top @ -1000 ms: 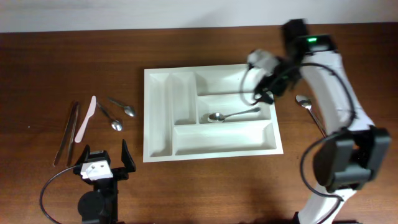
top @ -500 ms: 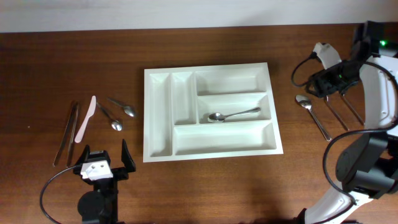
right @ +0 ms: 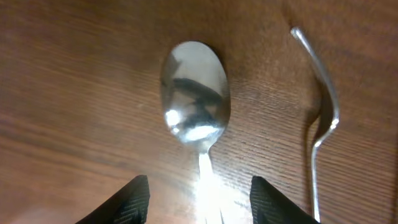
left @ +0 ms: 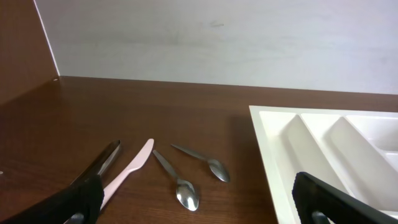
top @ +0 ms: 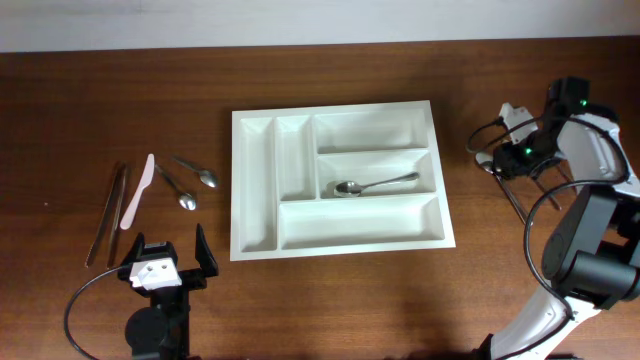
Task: Pack container
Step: 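Open the right gripper and return it to the right spoon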
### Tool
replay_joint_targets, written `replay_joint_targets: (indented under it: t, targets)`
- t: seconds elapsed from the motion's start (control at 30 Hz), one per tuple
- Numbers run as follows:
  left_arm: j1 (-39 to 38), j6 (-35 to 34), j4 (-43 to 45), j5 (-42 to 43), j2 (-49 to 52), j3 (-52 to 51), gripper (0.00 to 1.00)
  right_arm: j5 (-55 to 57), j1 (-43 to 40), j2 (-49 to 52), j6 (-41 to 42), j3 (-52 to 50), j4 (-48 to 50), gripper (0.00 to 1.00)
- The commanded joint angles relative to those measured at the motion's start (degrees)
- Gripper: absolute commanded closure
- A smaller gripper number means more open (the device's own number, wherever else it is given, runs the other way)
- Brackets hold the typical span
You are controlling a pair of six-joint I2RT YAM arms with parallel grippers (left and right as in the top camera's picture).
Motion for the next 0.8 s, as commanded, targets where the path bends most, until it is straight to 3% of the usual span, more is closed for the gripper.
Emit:
replay_joint_targets:
  t: [0.0, 0.13, 0.37, 0.47, 0.63, 0.77]
  targets:
    - [0.28, 0.66, 0.24, 0.61, -0.5, -0.37, 0.01, 1.99, -0.15, 0.11, 2.01, -4.59, 3.52, 0.47]
    - [0.28, 0.68, 0.24, 0.61, -0.5, -0.37, 0.01, 2.03, -0.2, 0.13, 4.63, -8.94, 8.41, 0.39]
    - [0.28, 0.66, 0.24, 0.63, -0.5, -0.37, 0.01, 1.99, -0.2, 0.13, 6.29, -10.88, 11.23, 0.41]
    - [0.28, 0.68, 0.24, 0.61, -0.5, -0.37, 0.01, 2.01, -0.2, 0.13, 6.27, -10.88, 11.26, 0.5]
    - [0.28, 0.68, 0.24, 0.61, -0.5, -0.37, 0.01, 2.01, -0.2, 0.13, 6.27, -10.88, 11.15, 0.93]
    - [0.28, 0.66, 0.24, 0.61, -0.5, -0.37, 0.01, 2.01, -0.2, 0.13, 6.27, -10.86, 11.37, 0.96]
